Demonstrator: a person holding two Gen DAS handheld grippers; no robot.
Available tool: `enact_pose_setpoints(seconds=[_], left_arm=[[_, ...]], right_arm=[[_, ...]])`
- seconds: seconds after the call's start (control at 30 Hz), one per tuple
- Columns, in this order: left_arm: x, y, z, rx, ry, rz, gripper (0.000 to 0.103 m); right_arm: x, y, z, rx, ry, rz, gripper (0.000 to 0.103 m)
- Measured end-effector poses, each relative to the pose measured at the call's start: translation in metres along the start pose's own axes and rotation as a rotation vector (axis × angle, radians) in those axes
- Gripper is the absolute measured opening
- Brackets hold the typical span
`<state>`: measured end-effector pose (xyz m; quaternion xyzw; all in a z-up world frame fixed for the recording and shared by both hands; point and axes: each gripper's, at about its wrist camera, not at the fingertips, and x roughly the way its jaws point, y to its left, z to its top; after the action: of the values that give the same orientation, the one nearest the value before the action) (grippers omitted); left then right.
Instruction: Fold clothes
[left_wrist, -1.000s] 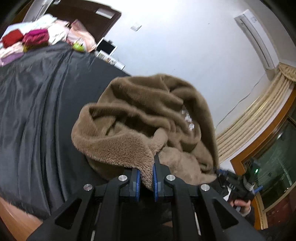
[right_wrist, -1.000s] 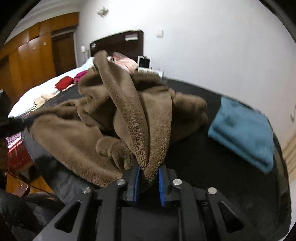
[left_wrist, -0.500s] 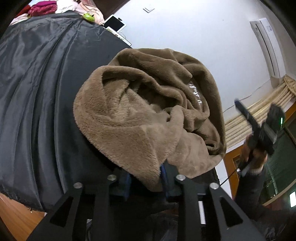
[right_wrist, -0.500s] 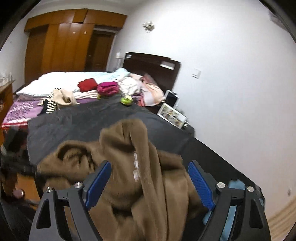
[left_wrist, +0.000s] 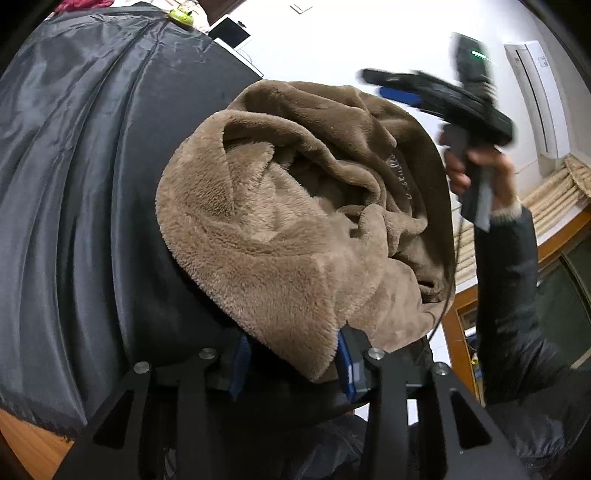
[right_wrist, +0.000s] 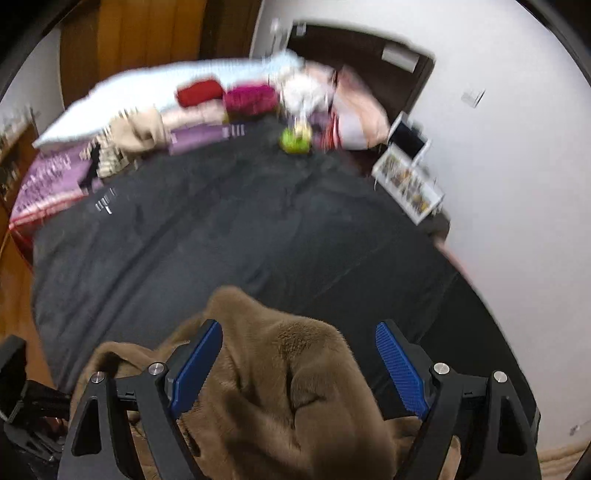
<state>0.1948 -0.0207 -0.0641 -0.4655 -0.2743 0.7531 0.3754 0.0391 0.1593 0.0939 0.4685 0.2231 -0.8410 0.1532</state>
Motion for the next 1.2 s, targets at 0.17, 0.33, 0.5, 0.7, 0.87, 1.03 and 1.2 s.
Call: enact_pose_setpoints(seconds=[0.17,0.33,0.5,0.7,0.87,1.03,1.2], left_arm=[[0.001,0.001,0.004,0.027,0.008,-0.018,0.044],[0.004,0.002,0.009,0.049,0.021,-0.026,0.044],[0.006,0.005,0.013,0.044,0.024,-0.019,0.045],[0.006,-0.001,0.025,0.055,-0.005,0.031,0.034],[0.000,-0.017,0.046,0.117,-0.071,0.079,0.032],[-0.001,-0.038,0.068,0.181,-0.139,0.075,0.038],[0.024,-0.053,0.079,0.195,-0.173,0.077,0.083]], right_arm=[[0.041,-0.015,-0.007,0.005,0.182,0.069,0.087],[0.053,-0.027,-0.021,0.041,0.230,0.157,0.050],[0.041,-0.017,-0.023,-0.005,0.141,0.100,0.015],[-0.044,-0.041,-0.009,0.037,-0.176,-0.146,0.012],[-0.140,-0.077,0.001,0.157,-0.467,-0.344,0.012],[-0.219,-0.091,-0.014,0.250,-0.648,-0.469,0.012],[-0.254,-0.099,-0.033,0.279,-0.710,-0.509,0.012]])
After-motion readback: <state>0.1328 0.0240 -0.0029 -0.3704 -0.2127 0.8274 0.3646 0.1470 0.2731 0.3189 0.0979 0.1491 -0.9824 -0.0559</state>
